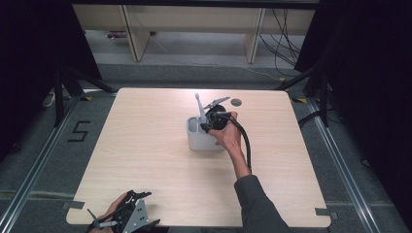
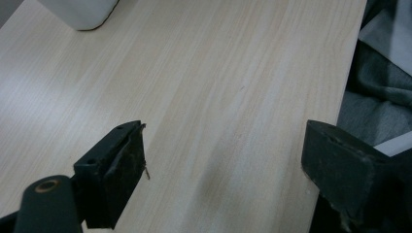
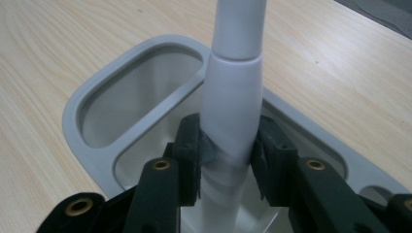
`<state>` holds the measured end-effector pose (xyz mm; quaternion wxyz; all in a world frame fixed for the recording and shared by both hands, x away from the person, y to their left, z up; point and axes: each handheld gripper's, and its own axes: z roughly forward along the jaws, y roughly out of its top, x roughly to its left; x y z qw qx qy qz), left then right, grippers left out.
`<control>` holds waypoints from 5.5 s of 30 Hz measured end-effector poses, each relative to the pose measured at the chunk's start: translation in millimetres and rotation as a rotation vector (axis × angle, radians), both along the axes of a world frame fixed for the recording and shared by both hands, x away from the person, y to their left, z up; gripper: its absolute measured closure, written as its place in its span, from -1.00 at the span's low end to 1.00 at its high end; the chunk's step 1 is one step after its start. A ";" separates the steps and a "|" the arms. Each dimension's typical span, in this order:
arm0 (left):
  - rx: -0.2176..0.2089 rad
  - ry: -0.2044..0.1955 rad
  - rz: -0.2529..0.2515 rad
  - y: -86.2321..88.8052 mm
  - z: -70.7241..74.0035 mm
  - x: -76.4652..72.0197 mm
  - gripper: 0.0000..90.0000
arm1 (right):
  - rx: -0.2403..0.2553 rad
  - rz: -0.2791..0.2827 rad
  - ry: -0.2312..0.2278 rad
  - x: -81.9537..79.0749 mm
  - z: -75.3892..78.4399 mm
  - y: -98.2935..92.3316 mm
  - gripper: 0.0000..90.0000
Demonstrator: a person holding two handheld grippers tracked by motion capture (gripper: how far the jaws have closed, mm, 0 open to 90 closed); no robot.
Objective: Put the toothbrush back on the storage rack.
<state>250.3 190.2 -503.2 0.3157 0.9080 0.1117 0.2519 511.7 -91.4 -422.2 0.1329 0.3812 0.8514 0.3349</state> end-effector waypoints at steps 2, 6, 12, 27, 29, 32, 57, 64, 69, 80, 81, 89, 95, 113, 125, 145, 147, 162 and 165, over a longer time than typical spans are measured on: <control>-0.001 -0.006 -0.002 0.0 -0.3 0.4 -0.65 | -0.002 -0.001 0.004 -0.2 0.5 -0.3 0.48; 0.007 -0.002 -0.001 0.2 0.4 0.2 -0.65 | 0.016 -0.008 -0.017 0.2 1.4 -2.6 0.45; 0.011 -0.001 -0.003 -0.3 0.0 0.3 -0.65 | 0.018 0.034 -0.033 -0.8 7.7 -6.0 0.46; 0.011 -0.014 0.009 -0.9 -1.5 0.2 -0.65 | 0.057 0.038 -0.105 -17.7 27.3 -18.9 0.33; 0.010 -0.011 0.007 -0.9 -1.3 0.2 -0.65 | 0.067 0.032 -0.077 -20.3 30.2 -20.6 0.30; 0.010 -0.013 0.008 -0.9 -1.4 0.1 -0.65 | 0.077 0.031 -0.092 -21.7 30.0 -22.4 0.23; 0.008 0.006 0.000 -0.6 -1.3 0.1 -0.65 | 0.110 0.022 -0.137 -45.5 38.2 -42.0 -0.26; -0.004 0.004 -0.001 -1.1 -2.6 0.0 -0.65 | 0.125 0.033 -0.139 -55.8 38.9 -51.9 -0.26; 0.002 0.001 -0.001 -1.0 -2.5 0.1 -0.65 | 0.120 0.032 -0.155 -59.9 40.1 -56.6 -0.26; 0.007 0.001 -0.005 -1.5 -2.5 0.1 -0.65 | 0.135 0.037 -0.170 -71.8 39.2 -64.0 -0.30; 0.001 0.003 -0.004 -1.7 -2.8 -0.1 -0.65 | 0.142 0.029 -0.156 -74.5 38.5 -63.6 -0.31; 0.013 -0.005 -0.004 -1.6 -2.5 0.2 -0.65 | 0.158 0.037 -0.174 -84.1 33.0 -66.6 -0.38; 0.019 0.006 -0.010 -1.7 -1.4 -0.5 -0.65 | 0.161 0.040 -0.171 -91.5 27.3 -69.7 -0.41; 0.009 -0.012 -0.003 -1.1 0.2 -0.7 -0.65 | 0.153 0.014 -0.152 -109.2 8.2 -82.0 -0.48; 0.006 -0.010 -0.006 -1.0 0.2 -0.7 -0.65 | 0.151 0.020 -0.130 -126.1 4.0 -80.7 -0.51; -0.001 -0.007 -0.004 -0.4 0.7 -0.7 -0.65 | 0.134 0.030 -0.103 -150.6 -21.9 -96.6 -0.52; 0.000 -0.007 -0.004 -0.4 0.6 -0.7 -0.65 | 0.137 0.019 -0.083 -154.2 -23.7 -97.2 -0.52; 0.004 -0.005 -0.002 -0.4 0.7 -1.0 -0.65 | 0.132 0.022 -0.070 -166.5 -36.0 -106.4 -0.52; -0.001 -0.009 -0.003 -0.6 0.3 -1.1 -0.65 | 0.123 0.024 -0.068 -168.4 -37.6 -108.5 -0.53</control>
